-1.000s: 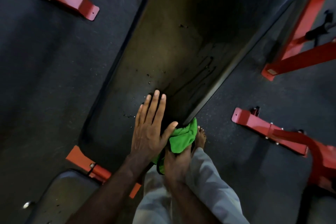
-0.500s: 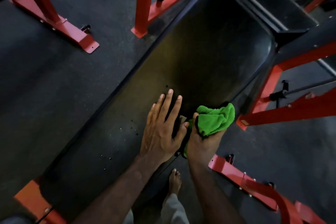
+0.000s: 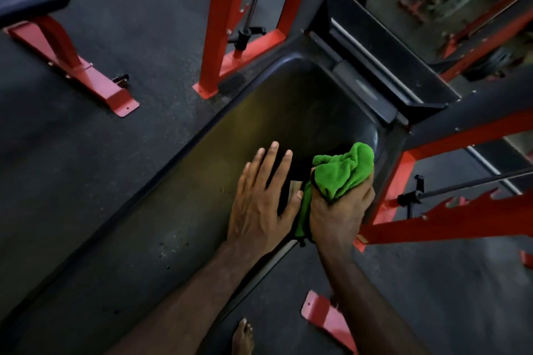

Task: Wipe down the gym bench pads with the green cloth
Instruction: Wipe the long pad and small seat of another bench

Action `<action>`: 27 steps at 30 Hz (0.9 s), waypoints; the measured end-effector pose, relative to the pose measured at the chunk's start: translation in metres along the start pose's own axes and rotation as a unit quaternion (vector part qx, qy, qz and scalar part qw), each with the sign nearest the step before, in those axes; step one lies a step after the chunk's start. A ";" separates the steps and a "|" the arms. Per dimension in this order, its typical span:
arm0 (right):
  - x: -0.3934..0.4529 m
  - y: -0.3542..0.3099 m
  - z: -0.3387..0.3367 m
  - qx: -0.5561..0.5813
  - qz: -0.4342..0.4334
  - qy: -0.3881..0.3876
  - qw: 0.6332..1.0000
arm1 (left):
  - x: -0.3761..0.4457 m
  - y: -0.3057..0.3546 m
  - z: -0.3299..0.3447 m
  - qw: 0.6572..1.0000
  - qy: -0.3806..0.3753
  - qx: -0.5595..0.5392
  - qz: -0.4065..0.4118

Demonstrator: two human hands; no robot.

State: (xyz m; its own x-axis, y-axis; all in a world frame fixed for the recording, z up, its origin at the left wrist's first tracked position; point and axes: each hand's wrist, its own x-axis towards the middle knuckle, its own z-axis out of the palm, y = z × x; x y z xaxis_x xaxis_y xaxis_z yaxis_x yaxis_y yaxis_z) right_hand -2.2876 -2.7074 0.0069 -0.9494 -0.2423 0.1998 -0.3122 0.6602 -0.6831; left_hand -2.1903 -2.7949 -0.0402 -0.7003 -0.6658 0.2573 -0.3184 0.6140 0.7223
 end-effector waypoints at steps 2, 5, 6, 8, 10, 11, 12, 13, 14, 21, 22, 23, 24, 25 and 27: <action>0.011 -0.005 -0.002 -0.025 -0.011 -0.001 1.000 | 0.011 0.005 0.002 1.000 0.010 -0.003 0.002; 0.028 -0.010 -0.004 -0.055 -0.027 -0.009 0.998 | 0.026 0.012 0.006 1.000 0.016 -0.003 0.010; 0.034 -0.011 -0.004 -0.064 -0.035 -0.012 0.997 | 0.030 0.014 0.008 1.000 0.017 -0.004 0.010; 0.043 -0.013 -0.006 -0.087 -0.054 -0.016 0.995 | 0.035 0.015 0.011 1.000 0.023 -0.011 0.005; 0.051 -0.013 -0.008 -0.103 -0.081 -0.026 0.991 | 0.036 0.013 0.012 1.000 0.028 -0.015 0.000; 0.055 -0.014 -0.009 -0.112 -0.095 -0.030 0.989 | 0.036 0.013 0.013 0.999 0.030 -0.015 0.000; 0.060 -0.014 -0.009 -0.126 -0.108 -0.032 0.986 | 0.035 0.012 0.013 0.999 0.032 -0.017 0.002; 0.066 -0.015 -0.010 -0.144 -0.119 -0.032 0.982 | 0.035 0.012 0.013 0.999 0.032 -0.019 0.003; 0.071 -0.016 -0.010 -0.160 -0.125 -0.033 0.979 | 0.034 0.012 0.013 0.999 0.032 -0.022 0.004; 0.088 -0.026 -0.008 -0.210 -0.168 -0.015 0.963 | 0.030 0.012 0.012 0.998 0.050 -0.030 -0.021; 0.087 -0.025 -0.008 -0.212 -0.172 -0.013 0.962 | 0.028 0.012 0.012 0.998 0.050 -0.030 -0.025; 0.088 -0.023 -0.008 -0.214 -0.179 -0.016 0.960 | 0.027 0.013 0.013 0.998 0.054 -0.028 -0.029; 0.088 -0.021 -0.008 -0.217 -0.185 -0.019 0.958 | 0.026 0.014 0.014 0.997 0.059 -0.025 -0.033; 0.089 -0.021 -0.007 -0.223 -0.189 -0.020 0.956 | 0.027 0.013 0.013 0.997 0.064 -0.020 -0.034; 0.090 -0.017 -0.007 -0.227 -0.199 -0.026 0.953 | 0.026 0.015 0.015 0.996 0.078 -0.003 -0.034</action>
State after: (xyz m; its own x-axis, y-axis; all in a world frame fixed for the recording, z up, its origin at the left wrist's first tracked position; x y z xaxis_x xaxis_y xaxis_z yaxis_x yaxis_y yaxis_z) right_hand -2.3682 -2.7357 0.0417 -0.7529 -0.5658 0.3362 -0.6417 0.7446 -0.1837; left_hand -2.2228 -2.7965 -0.0325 -0.5691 -0.7643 0.3034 -0.3584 0.5626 0.7450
